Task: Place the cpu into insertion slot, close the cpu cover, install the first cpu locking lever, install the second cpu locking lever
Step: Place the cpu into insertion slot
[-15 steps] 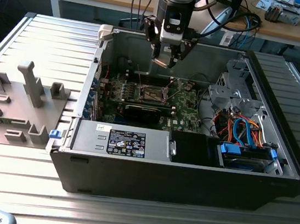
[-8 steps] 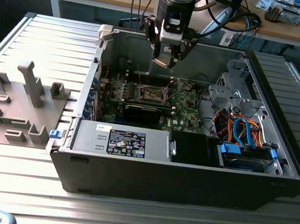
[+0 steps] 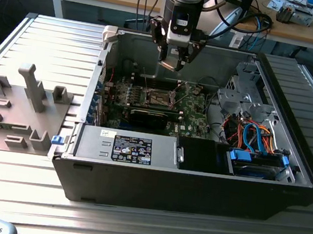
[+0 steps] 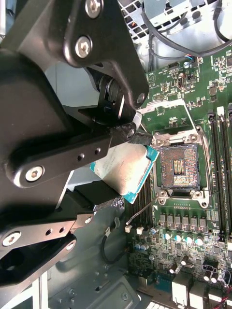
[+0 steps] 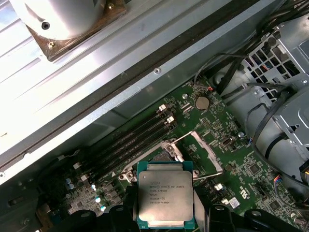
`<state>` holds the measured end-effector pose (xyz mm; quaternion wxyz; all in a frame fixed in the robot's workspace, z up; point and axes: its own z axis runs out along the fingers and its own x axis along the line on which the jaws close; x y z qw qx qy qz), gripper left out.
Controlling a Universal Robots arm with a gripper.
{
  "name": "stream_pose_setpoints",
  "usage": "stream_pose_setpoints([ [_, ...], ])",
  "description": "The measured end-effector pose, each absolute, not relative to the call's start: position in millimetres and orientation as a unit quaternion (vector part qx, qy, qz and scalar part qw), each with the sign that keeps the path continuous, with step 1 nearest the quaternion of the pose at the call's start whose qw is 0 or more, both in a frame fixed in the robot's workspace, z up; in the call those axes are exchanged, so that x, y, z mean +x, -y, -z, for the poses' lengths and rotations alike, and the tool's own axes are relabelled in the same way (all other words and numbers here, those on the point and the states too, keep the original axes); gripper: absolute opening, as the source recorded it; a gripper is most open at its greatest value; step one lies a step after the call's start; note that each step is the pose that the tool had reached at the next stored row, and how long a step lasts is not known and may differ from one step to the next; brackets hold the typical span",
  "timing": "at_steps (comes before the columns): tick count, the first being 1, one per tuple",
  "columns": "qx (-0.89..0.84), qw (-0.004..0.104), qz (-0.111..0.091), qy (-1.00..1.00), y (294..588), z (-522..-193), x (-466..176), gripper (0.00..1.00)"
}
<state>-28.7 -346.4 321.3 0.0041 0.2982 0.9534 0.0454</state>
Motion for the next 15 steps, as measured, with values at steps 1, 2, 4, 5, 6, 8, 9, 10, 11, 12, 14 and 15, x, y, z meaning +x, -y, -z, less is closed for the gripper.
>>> stream_pose_setpoints([
  [1,0.299,0.004,-0.045,-0.953,346.4,-321.3,-28.7,0.54],
  [2,0.299,0.004,-0.045,-0.953,346.4,-321.3,-28.7,0.54],
  [4,0.300,0.004,-0.045,-0.953,346.4,-321.3,-28.7,0.54],
  [5,0.300,0.004,-0.045,-0.953,346.4,-321.3,-28.7,0.54],
  [6,0.301,0.004,-0.045,-0.953,346.4,-321.3,-28.7,0.54],
  [8,0.302,0.004,-0.045,-0.952,346.4,-321.3,-28.7,0.54],
  [9,0.302,0.004,-0.045,-0.952,346.4,-321.3,-28.7,0.54],
  [10,0.303,0.004,-0.045,-0.952,346.4,-321.3,-28.7,0.54],
  [11,0.304,0.004,-0.045,-0.952,346.4,-321.3,-28.7,0.54],
  [12,0.305,0.004,-0.045,-0.951,346.4,-321.3,-28.7,0.54],
  [14,0.306,0.004,-0.045,-0.951,346.4,-321.3,-28.7,0.54],
  [15,0.306,0.004,-0.045,-0.951,346.4,-321.3,-28.7,0.54],
])
